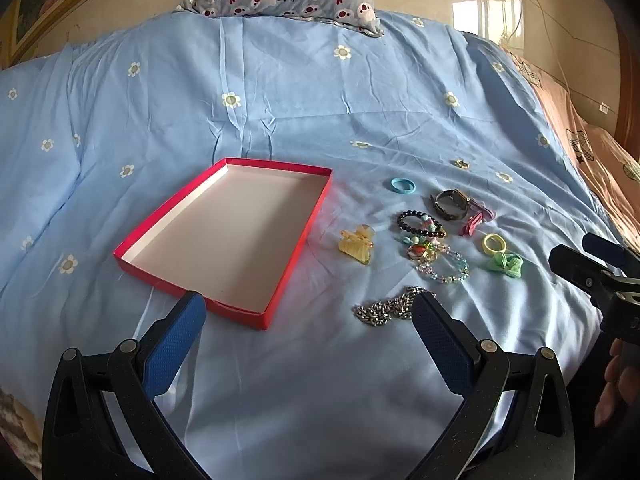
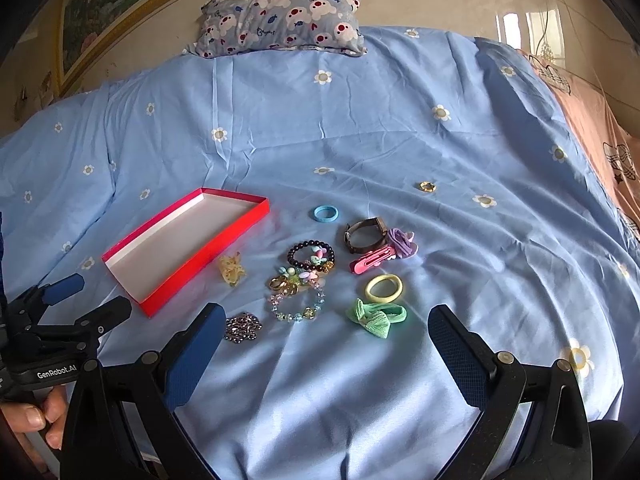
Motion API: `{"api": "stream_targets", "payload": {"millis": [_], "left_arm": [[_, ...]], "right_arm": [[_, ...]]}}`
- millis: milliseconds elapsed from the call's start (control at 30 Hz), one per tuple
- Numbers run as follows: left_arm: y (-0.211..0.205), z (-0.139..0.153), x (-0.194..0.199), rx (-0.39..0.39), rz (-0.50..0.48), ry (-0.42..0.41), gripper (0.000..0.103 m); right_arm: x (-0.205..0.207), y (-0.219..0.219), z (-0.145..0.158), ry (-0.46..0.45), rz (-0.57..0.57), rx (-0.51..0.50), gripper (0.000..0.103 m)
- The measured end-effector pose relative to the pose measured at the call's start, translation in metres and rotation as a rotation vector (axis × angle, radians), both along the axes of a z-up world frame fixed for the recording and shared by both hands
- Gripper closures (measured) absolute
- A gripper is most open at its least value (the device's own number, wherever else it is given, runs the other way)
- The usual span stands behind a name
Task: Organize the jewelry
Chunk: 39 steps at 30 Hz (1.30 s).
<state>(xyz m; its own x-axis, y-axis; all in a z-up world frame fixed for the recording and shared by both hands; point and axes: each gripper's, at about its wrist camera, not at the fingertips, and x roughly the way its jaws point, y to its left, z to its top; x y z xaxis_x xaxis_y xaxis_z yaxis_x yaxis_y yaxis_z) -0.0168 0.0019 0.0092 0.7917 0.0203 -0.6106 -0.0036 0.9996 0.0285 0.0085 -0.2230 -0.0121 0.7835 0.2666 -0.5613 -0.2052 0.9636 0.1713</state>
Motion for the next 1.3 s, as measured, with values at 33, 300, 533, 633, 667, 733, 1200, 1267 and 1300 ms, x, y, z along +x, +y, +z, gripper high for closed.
{"api": "stream_targets", "payload": {"millis": [33, 300, 533, 633, 667, 733, 1200, 1267, 1300], "left_arm": [[0.0002, 0.0006, -0.0006, 0.0, 0.0, 0.0, 0.0], [-0.001, 0.0013, 0.0008, 0.002, -0.001, -0.002, 0.0], [-0.0014, 0.0035, 0.003, 0.001, 0.001, -0.007, 0.0], [-0.0016, 0.0032, 0.0031, 0.0, 0.0, -0.008, 0.0], [-0.0016, 0.0031, 0.0028, 0.001, 0.001, -0.009, 0.0], [-0.0014, 0.0031, 0.003, -0.001, 0.0, -0.008, 0.0], [-0.0053, 0.0003, 0.0057, -0.001, -0.007, -0.001, 0.0], [-0.0066, -0.0008, 0.007, 0.001, -0.009, 0.002, 0.0], [-0.0067, -0.0013, 0.008, -0.001, -0.011, 0.004, 0.0]], "right_arm": [[-0.0004, -0.0002, 0.0004, -0.001, 0.001, 0.001, 0.001], [0.0003, 0.0047, 0.0026, -0.003, 0.015, 0.002, 0.001], [-0.0006, 0.0053, 0.0022, -0.006, 0.021, 0.007, 0.001], [-0.0005, 0.0059, 0.0023, -0.005, 0.025, 0.008, 0.001], [-0.0008, 0.0059, 0.0021, -0.005, 0.025, 0.008, 0.001], [-0.0001, 0.0061, 0.0024, -0.006, 0.027, 0.009, 0.001], [0.0004, 0.0067, 0.002, -0.007, 0.036, 0.021, 0.001], [0.0002, 0.0068, 0.0019, -0.008, 0.034, 0.021, 0.001], [-0.0001, 0.0062, 0.0015, -0.008, 0.034, 0.021, 0.001]]}}
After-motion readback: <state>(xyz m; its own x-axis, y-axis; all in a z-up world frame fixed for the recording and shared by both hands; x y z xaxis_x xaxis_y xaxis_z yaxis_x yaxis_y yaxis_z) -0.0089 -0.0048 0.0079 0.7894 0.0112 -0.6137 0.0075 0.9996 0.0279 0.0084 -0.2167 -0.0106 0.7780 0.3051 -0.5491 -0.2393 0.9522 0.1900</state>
